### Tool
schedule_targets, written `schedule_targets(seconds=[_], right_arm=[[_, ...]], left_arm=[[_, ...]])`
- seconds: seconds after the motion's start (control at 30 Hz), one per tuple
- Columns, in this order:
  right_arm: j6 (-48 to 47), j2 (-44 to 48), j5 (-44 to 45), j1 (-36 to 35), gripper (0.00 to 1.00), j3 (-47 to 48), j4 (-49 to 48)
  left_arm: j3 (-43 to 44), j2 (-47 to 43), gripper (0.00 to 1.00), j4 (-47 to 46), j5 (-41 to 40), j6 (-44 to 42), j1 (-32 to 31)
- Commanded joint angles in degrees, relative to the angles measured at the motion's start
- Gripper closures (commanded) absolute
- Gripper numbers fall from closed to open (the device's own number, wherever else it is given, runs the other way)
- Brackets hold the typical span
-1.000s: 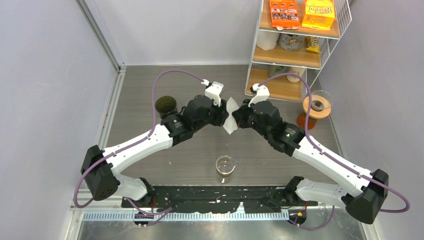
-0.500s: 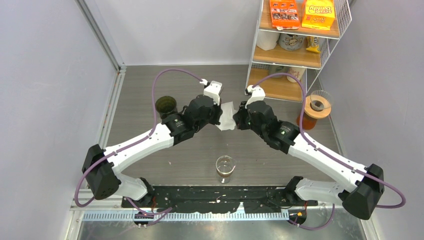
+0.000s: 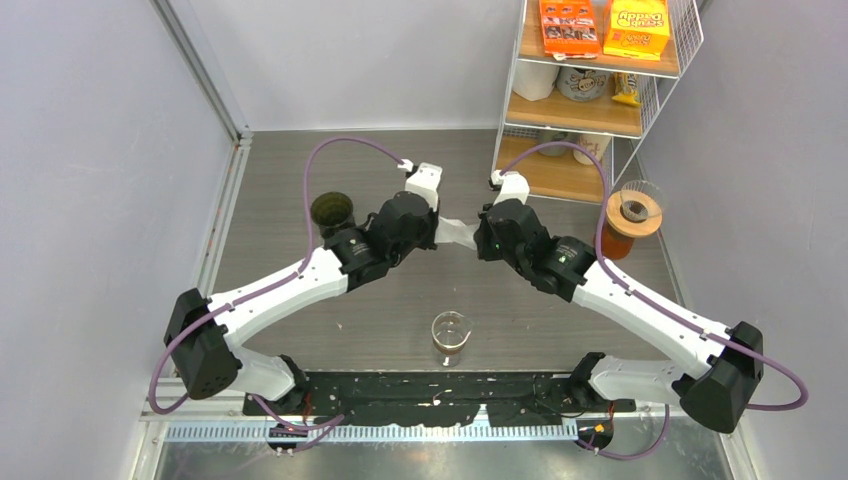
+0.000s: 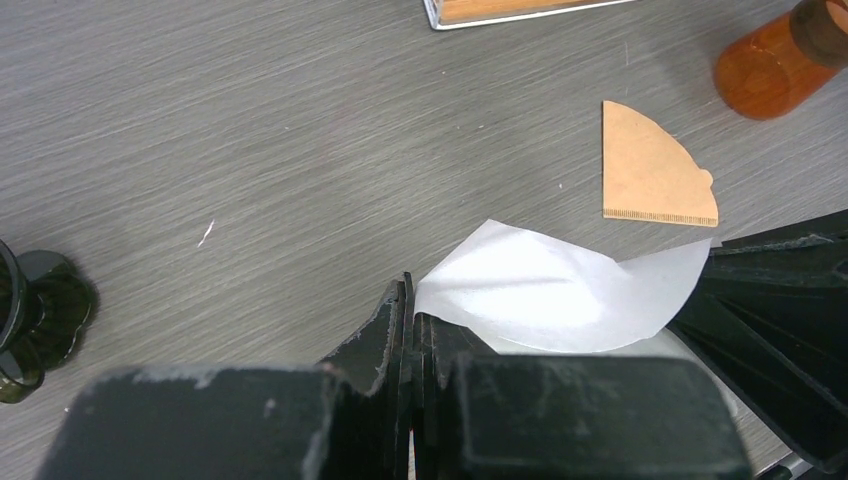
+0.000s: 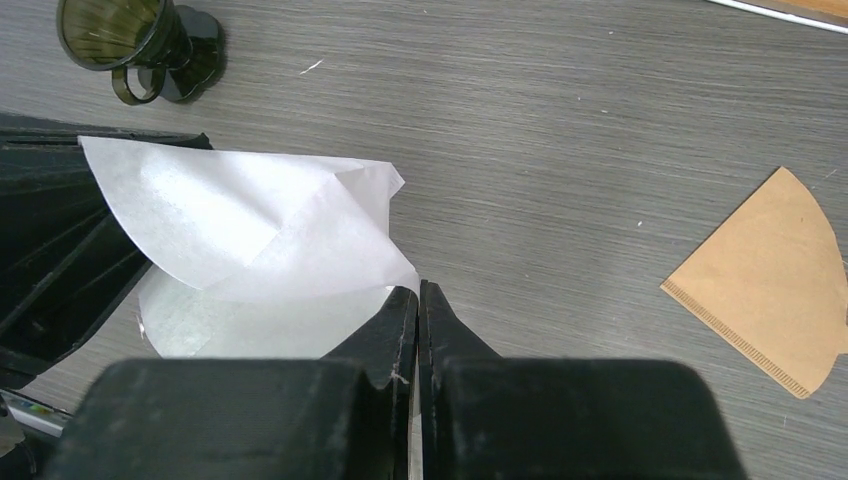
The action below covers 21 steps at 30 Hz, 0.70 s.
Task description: Place the coffee filter in the dripper
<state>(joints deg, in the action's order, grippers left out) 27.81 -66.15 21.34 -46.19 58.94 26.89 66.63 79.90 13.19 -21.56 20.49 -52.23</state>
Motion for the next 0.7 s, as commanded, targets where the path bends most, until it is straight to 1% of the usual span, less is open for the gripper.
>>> schedule_targets(seconds=[0.0,0.07,0.13,0.2,0.33,0.43,0.53,0.6,0.63,0.67], right_arm=[[0.0,0.0,2.6,-0.2,0.95,2.2,2.1],[-0.3,0.0,2.1,-0.2,0.95,2.3,1.8],[-0.5,0.1,2.2,-0.2,0.95,2.4,1.7],[-0.5,0.3,2.0,-0.2,0.95,2.6,1.4],[0.2,0.3,-0.4,-0.2,0.95,3.0,0.0],[1.8,0.2,-1.7,-0.3,0.95,4.1,0.4],[2.9,0.3,-0.9,-0.3,0.95,5.2,1.9],[3.4,0.6,-0.4,-0.2,0.95,5.6,2.9],[3.5,0.7,-0.2,-0.1,0.95,5.7,3.5],[3.6,0.8,-0.1,-0.1,0.95,5.9,4.0]], left_arm=[[2.1,-1.5,1.0,0.1,-2.2,-2.2,0.0],[2.2,-1.7,1.0,0.3,-0.7,-3.2,0.0],[2.4,-1.8,0.96,0.9,0.8,-4.1,0.0],[2.4,-2.1,0.9,1.0,4.0,-5.1,0.0],[1.9,-3.1,0.79,0.5,13.8,-5.9,0.0],[1.3,-4.3,0.71,-0.6,18.1,-5.9,0.1],[0.9,-5.3,0.61,-1.2,18.7,-6.0,0.0],[0.4,-6.2,0.58,-1.5,18.2,-6.3,0.1],[0.1,-6.7,0.54,-1.6,18.0,-6.3,0.1],[-0.1,-7.2,0.45,-1.8,17.7,-6.3,0.1]])
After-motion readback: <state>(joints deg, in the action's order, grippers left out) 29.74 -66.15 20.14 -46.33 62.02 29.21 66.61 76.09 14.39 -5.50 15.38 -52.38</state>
